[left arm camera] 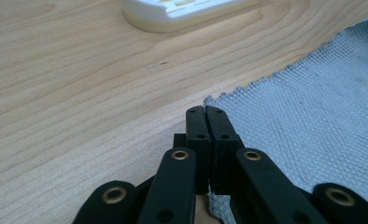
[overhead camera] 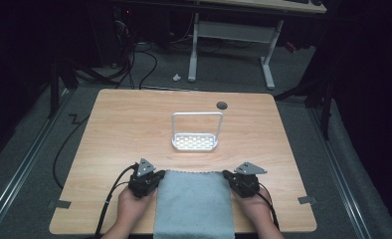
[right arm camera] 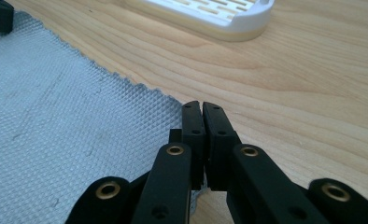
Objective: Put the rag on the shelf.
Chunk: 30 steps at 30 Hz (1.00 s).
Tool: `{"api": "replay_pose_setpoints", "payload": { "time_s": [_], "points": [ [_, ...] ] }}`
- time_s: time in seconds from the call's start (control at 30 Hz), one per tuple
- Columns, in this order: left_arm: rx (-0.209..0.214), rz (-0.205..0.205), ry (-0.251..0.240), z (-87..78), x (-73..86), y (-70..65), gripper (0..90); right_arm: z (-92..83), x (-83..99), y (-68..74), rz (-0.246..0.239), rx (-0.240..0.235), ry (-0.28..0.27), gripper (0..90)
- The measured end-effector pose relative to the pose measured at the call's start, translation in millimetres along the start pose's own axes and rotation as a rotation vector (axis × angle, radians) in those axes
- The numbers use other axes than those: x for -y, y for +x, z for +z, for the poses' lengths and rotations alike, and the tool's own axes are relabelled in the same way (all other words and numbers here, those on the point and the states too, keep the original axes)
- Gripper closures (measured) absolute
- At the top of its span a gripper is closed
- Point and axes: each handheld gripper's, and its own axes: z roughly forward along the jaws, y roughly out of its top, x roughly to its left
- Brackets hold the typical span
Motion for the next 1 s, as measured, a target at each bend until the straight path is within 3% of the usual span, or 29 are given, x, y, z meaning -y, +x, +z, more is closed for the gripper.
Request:
{"api": "replay_pose_setpoints", "payload": {
  "time_s": [0.17,0.27,0.47,0.7,0.87,1.0],
  "points": [
    [0.031,-0.04,-0.041,-8.3,-0.1,-1.2,88.5,-10.1,-0.8,3.7,-0.016,0.002,-0.045,88.9],
    [0.026,-0.024,-0.077,-15.1,-0.4,-2.8,88.4,-17.0,-2.7,4.7,-0.018,-0.001,-0.077,89.0],
    [0.035,-0.038,-0.122,-26.3,-3.9,-5.1,88.5,-30.1,-6.9,8.7,-0.029,-0.003,-0.135,89.2],
    [0.045,-0.025,-0.173,-38.1,-11.7,-12.9,88.5,-42.6,-13.4,13.4,-0.04,0.006,-0.206,89.1],
    [0.042,-0.012,-0.198,-41.6,-19.4,-15.4,88.6,-45.9,-20.2,17.2,-0.047,0.002,-0.228,89.1],
    [0.025,0.001,-0.217,-40.8,-30.4,-10.2,88.8,-40.8,-31.7,15.9,-0.083,0.014,-0.228,89.1]
  ]
}}
